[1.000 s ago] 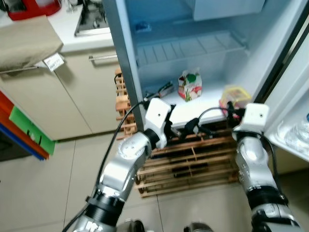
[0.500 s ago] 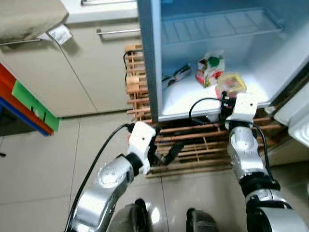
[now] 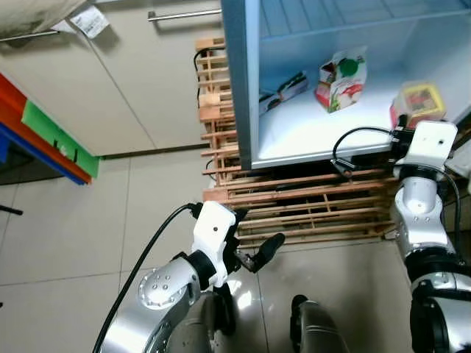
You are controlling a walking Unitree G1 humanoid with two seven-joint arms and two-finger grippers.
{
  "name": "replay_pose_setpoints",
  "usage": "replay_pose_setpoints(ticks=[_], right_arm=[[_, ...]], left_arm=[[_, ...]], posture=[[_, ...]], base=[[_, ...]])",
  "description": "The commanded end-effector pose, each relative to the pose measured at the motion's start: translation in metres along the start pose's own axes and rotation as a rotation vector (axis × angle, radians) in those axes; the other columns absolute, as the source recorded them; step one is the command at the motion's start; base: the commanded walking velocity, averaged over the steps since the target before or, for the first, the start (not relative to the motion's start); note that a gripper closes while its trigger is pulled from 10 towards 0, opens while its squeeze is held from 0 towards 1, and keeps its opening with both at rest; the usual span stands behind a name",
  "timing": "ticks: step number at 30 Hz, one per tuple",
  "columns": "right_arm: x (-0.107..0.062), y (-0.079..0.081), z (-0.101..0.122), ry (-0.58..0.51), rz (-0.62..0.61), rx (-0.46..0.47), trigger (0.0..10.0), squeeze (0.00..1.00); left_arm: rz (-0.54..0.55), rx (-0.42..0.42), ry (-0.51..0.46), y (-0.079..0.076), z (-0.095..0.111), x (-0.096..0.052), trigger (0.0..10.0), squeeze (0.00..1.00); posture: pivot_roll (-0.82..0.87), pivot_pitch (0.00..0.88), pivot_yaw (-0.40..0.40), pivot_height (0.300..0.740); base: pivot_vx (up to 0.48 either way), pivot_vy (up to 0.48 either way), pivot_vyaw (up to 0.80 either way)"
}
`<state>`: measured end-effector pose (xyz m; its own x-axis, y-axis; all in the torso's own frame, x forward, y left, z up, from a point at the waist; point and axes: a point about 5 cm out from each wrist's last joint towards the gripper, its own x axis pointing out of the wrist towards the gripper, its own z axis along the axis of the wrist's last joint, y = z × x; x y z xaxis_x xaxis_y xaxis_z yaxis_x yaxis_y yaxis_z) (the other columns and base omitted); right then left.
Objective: Restocking fridge
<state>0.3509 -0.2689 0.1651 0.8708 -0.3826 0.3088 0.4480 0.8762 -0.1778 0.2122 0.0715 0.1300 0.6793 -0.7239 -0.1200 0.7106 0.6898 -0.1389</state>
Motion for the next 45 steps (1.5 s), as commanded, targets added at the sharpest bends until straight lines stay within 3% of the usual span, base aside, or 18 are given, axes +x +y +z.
replay_pose_setpoints(ticks=[1, 5, 6, 7, 9, 10, 11, 18, 30, 31, 34, 38, 42, 43, 44, 45], right_arm=[[0.0, -0.01, -0.009, 0.051, -0.031, 0.017, 0.0, 0.0], [0.005, -0.009, -0.005, 0.05, -0.018, 0.03, 0.0, 0.0], [0.006, -0.009, -0.005, 0.051, -0.018, 0.03, 6.4, 0.0], [0.008, -0.01, -0.003, 0.049, -0.019, 0.032, 10.0, 0.0], [0.009, -0.011, -0.002, 0.045, -0.019, 0.035, 10.0, 0.0], [0.012, -0.013, 0.001, 0.03, -0.017, 0.031, 10.0, 0.29], [0.014, -0.013, 0.004, 0.013, -0.008, 0.031, 10.0, 1.0], [0.025, -0.016, 0.026, -0.1, 0.036, -0.051, 10.0, 1.0], [0.03, -0.015, 0.033, -0.124, 0.034, -0.057, 10.0, 1.0], [0.028, -0.017, 0.037, -0.158, 0.012, -0.045, 10.0, 0.0], [0.019, -0.017, 0.043, -0.219, -0.012, -0.019, 10.0, 0.0], [-0.036, -0.002, 0.057, -0.295, 0.026, 0.05, 10.0, 0.0], [-0.074, 0.003, 0.056, -0.25, 0.038, 0.091, 10.0, 0.0], [-0.085, 0.005, 0.055, -0.235, 0.047, 0.101, 10.0, 0.0], [-0.085, 0.005, 0.055, -0.235, 0.047, 0.101, 10.0, 0.0], [-0.097, 0.008, 0.053, -0.205, 0.071, 0.111, 10.0, 0.0]], left_arm=[[-0.009, -0.01, 0.006, -0.003, 0.001, -0.004, 10.0, 0.0], [-0.029, -0.009, -0.031, -0.01, 0.008, -0.002, 10.0, 0.0], [-0.034, -0.007, -0.035, -0.011, 0.009, -0.001, 10.0, 0.0], [-0.037, -0.006, -0.038, -0.012, 0.01, -0.001, 10.0, 0.0], [-0.038, -0.006, -0.039, -0.013, 0.01, -0.001, 10.0, 0.0], [-0.04, -0.005, -0.04, -0.014, 0.011, -0.001, 10.0, 0.0], [-0.039, -0.005, -0.04, -0.014, 0.011, -0.002, 10.0, 0.0], [-0.02, -0.016, -0.039, -0.012, 0.011, -0.001, 10.0, 0.0], [-0.015, -0.013, -0.032, -0.009, 0.009, 0.003, 10.0, 0.0], [-0.011, -0.009, -0.035, -0.007, 0.009, 0.005, 10.0, 0.0], [0.001, -0.005, -0.053, -0.002, 0.012, 0.008, 10.0, 0.0], [0.057, -0.024, -0.099, 0.013, 0.017, 0.024, 10.0, 0.0], [0.222, -0.081, -0.129, 0.035, 0.017, 0.034, 10.0, 0.0], [0.27, -0.08, -0.133, 0.041, 0.017, 0.036, 10.0, 0.0], [0.27, -0.08, -0.133, 0.041, 0.017, 0.036, 10.0, 0.0], [0.315, -0.047, -0.144, 0.049, 0.018, 0.039, 10.0, 0.0]], posture=[[0.02, 0.355, 0.127, 0.74], [0.03, 0.357, 0.134, 0.74], [0.03, 0.357, 0.134, 0.74], [0.03, 0.356, 0.135, 0.74], [0.03, 0.355, 0.135, 0.74], [0.02, 0.356, 0.136, 0.74], [0.02, 0.356, 0.136, 0.74], [0.01, 0.36, 0.137, 0.74], [0.01, 0.345, 0.135, 0.74], [0.0, 0.334, 0.132, 0.74], [-0.03, 0.313, 0.127, 0.74], [-0.14, 0.247, 0.117, 0.74], [-0.2, 0.2, 0.117, 0.74], [-0.2, 0.194, 0.118, 0.74], [-0.2, 0.194, 0.118, 0.74], [-0.22, 0.166, 0.11, 0.74]], base=[[0.0, 0.0, 0.0], [0.0, 0.0, 0.0], [0.0, 0.0, 0.0], [0.0, 0.0, 0.0], [0.0, 0.0, 0.0], [0.0, 0.0, 0.0], [0.0, 0.0, 0.0], [0.0, 0.0, 0.0], [0.0, 0.0, 0.0], [0.0, 0.0, 0.0], [0.0, 0.0, 0.0], [0.0, 0.0, 0.0], [0.0, 0.0, 0.0], [0.0, 0.0, 0.0], [0.0, 0.0, 0.0], [0.0, 0.0, 0.0]])
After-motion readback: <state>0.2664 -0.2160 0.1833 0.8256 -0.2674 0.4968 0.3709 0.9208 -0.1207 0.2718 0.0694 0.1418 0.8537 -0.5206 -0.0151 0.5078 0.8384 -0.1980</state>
